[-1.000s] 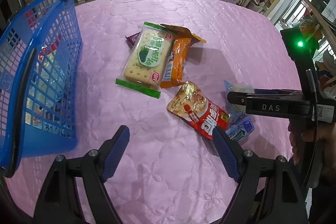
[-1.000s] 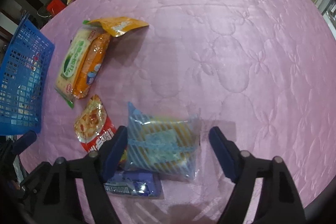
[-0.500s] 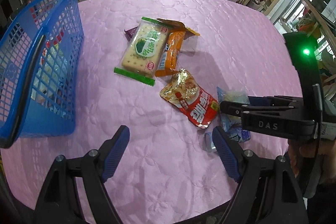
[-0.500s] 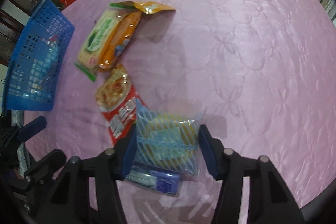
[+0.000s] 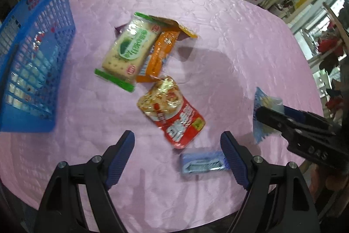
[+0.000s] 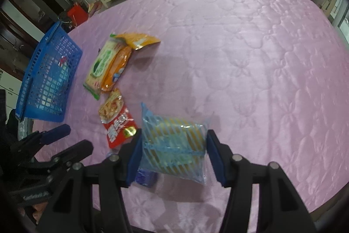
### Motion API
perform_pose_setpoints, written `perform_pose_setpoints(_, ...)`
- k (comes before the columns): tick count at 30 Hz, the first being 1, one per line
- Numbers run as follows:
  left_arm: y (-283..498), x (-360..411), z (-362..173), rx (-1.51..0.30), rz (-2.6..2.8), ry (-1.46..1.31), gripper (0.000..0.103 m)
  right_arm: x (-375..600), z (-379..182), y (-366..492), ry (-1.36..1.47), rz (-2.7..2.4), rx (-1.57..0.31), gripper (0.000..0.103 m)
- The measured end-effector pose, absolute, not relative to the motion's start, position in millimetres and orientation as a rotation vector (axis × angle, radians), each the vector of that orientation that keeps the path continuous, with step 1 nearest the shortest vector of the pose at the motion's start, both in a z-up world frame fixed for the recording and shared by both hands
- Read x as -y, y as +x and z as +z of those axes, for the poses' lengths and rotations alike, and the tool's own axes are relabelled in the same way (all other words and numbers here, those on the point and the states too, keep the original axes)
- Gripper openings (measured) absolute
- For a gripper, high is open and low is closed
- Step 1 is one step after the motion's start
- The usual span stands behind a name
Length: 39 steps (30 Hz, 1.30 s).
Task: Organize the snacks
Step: 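Grasp the striped cracker bag with the right tool while the left tool grasps the red snack bag, then carry the red snack bag and striped cracker bag over the basket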
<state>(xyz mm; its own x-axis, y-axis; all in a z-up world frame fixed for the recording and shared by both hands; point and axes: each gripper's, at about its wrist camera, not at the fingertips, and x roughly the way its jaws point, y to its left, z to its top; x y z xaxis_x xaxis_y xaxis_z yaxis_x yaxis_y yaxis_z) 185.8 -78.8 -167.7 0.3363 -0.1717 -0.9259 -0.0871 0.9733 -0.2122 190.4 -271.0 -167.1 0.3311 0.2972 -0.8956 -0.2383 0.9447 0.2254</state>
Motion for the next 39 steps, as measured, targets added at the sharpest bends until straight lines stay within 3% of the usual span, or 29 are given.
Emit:
perform_pose_setpoints(12, 223.7, 87.7, -209.8, -1.308, 0.16, -0.325, 0.079, 278.1, -174.9, 213.9, 0.009, 0.41, -1.169, 0.061)
perform_pose_setpoints(24, 246.1, 96.7, -232.3, -1.328, 0.225, -0.212, 0.078, 276.8, -192.8, 222.1, 0.048, 0.461, -1.196, 0.061)
perform_pose_setpoints(32, 249.0, 98.9, -230.8, -1.366, 0.164, -0.171, 0.056, 281.4, -197.8, 217.6, 0.078, 0.466, -1.208, 0.061)
perform_pose_setpoints(34, 244.5, 91.8, -227.5, -1.358, 0.137, -0.148, 0.039, 278.9, -198.1, 216.3, 0.078, 0.471, -1.209, 0.061)
perform_pose_setpoints(39, 238.5, 92.9, -226.3, -1.357, 0.102, -0.124, 0.028, 263.0, -197.6, 211.3, 0.061, 0.487, -1.212, 0.061)
